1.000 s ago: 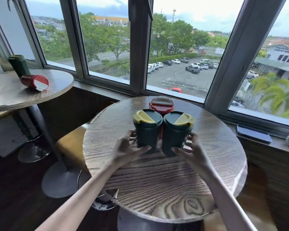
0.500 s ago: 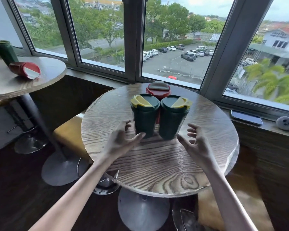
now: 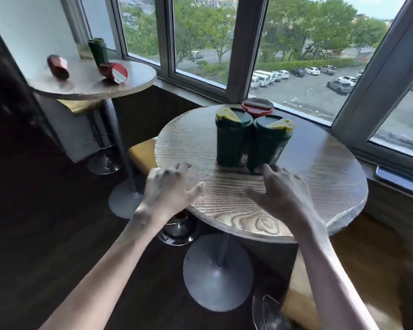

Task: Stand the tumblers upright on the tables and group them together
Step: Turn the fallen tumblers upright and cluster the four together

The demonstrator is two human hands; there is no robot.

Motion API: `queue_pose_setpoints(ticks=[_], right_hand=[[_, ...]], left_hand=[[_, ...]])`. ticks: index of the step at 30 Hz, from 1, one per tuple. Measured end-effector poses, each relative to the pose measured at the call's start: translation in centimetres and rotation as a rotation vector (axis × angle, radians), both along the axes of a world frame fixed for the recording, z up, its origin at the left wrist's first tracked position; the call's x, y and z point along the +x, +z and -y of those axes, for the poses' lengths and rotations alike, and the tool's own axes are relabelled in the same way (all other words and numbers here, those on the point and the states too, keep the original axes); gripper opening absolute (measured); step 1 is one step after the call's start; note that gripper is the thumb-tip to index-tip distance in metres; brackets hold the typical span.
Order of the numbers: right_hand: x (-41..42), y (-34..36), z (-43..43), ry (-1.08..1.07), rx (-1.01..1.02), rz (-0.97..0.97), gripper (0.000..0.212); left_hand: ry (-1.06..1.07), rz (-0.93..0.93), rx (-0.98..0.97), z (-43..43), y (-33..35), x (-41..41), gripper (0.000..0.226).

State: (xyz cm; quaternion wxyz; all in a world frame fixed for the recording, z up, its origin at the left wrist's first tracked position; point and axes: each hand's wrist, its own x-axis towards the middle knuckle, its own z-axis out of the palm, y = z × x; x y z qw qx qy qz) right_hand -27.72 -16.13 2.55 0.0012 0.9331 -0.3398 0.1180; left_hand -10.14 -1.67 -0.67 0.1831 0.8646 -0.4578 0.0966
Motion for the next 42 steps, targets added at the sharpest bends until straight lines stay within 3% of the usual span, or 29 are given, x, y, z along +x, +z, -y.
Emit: queue_pose_setpoints(ticks=[9, 16, 20, 25, 27, 30, 36, 42], right_hand=[[7.4, -0.9, -10.5, 0.531, 0.051, 0.032, 0.053], [13.8, -4.5, -27.1, 1.037, 0.107, -0.066, 0.049], [15.3, -7.6, -38.2, 1.290, 0.164, -0.192, 0.052], [14.6, -11.1, -50.0, 1.485, 0.202, -0.367, 0.053], [14.1, -12.4, -53.9, 1.557, 0.198, -0.399, 0.051], [13.7, -14.0, -59.3, 1.632, 0.177, -0.440, 0.052], [14.4, -15.7, -68.2, 1.678, 0.191, -0.405, 0.045], [17.8, -16.8, -75.4, 1.697, 0.195, -0.452, 0.053]], left_hand=[[0.629, -0.074, -0.047, -18.5, -3.4, -3.0, 0.058], [1.151, -0.153, -0.072, -37.1, -6.0, -8.9, 0.050], [1.386, -0.215, -0.166, -46.4, -9.7, -13.0, 0.060], [1.568, -0.316, -0.287, -54.2, -12.8, -18.4, 0.049], [1.641, -0.325, -0.236, -56.4, -13.3, -20.1, 0.040], [1.715, -0.381, -0.130, -60.1, -14.4, -21.8, 0.051], [1.789, -0.364, -0.053, -67.2, -15.8, -21.5, 0.046], [1.787, -0.370, -0.114, -74.0, -17.4, -18.0, 0.049]])
